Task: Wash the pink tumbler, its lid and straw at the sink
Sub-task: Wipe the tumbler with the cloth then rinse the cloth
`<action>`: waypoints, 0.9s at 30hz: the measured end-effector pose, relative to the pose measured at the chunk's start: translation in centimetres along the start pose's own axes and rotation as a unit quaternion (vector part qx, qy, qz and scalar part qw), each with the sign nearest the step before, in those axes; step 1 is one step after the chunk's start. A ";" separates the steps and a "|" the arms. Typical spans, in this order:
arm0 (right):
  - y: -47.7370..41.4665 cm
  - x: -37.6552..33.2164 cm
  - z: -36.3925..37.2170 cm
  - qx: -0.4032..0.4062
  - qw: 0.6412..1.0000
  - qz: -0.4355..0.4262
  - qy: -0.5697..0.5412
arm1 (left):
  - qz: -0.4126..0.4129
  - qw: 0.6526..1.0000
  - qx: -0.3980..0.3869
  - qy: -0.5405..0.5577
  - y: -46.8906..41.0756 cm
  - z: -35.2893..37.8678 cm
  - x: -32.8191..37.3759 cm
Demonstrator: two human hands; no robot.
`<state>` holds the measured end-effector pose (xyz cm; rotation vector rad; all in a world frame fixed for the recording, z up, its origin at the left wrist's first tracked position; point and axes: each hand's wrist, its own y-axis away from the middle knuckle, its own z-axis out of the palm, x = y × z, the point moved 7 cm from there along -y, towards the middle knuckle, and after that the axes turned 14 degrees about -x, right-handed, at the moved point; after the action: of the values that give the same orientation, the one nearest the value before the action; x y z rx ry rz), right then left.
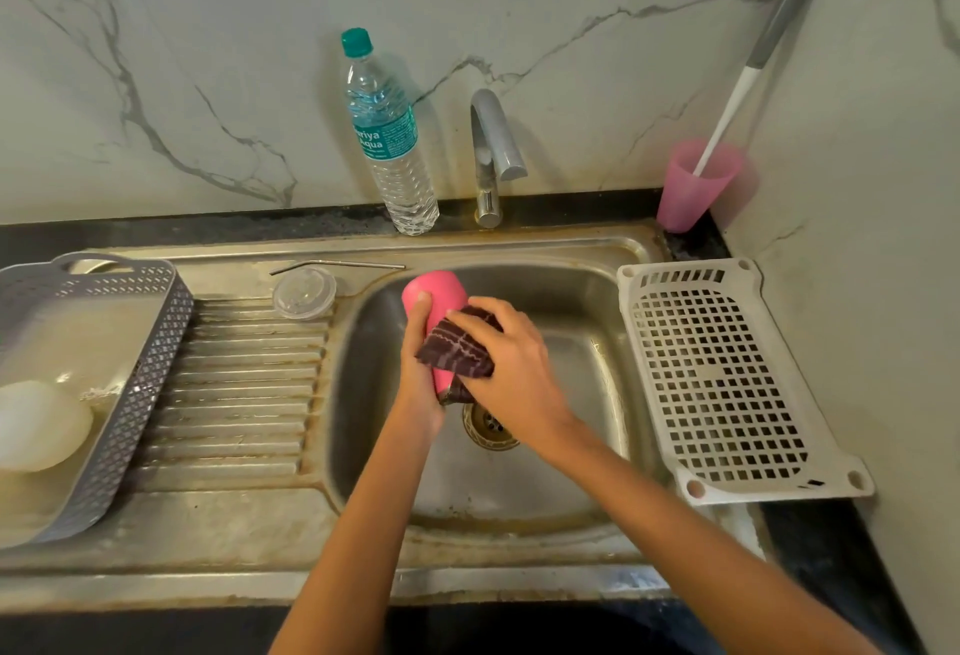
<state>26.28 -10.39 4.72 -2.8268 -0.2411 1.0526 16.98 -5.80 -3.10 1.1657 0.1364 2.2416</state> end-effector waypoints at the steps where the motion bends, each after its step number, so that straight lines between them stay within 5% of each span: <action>1: -0.6 0.0 -0.4 0.013 1.000 0.006 -0.008 | 0.003 1.000 -0.005 -0.006 0.0 0.1 -0.2; 4: -2.6 1.5 -1.3 0.028 0.987 0.059 -0.144 | 0.017 1.000 -0.018 -0.008 0.3 0.5 -0.4; 8: -2.7 3.9 -0.5 -0.022 0.925 0.173 -0.337 | 0.047 0.998 -0.026 0.022 0.8 0.3 0.4; 17: 0.9 2.1 0.7 0.024 0.989 0.070 -0.130 | 0.011 0.993 0.074 -0.092 1.1 -1.5 0.4; 21: 0.1 0.9 0.9 0.029 0.998 0.041 -0.047 | -0.001 0.995 0.054 -0.082 0.8 -0.8 0.2; 27: -3.6 3.9 -0.5 0.003 0.959 0.111 -0.262 | -0.005 0.998 -0.042 0.039 1.2 1.0 -0.3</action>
<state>29.11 -6.12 3.24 -2.5518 0.0397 1.8370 17.31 -7.15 -2.25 1.0317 0.0788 2.2636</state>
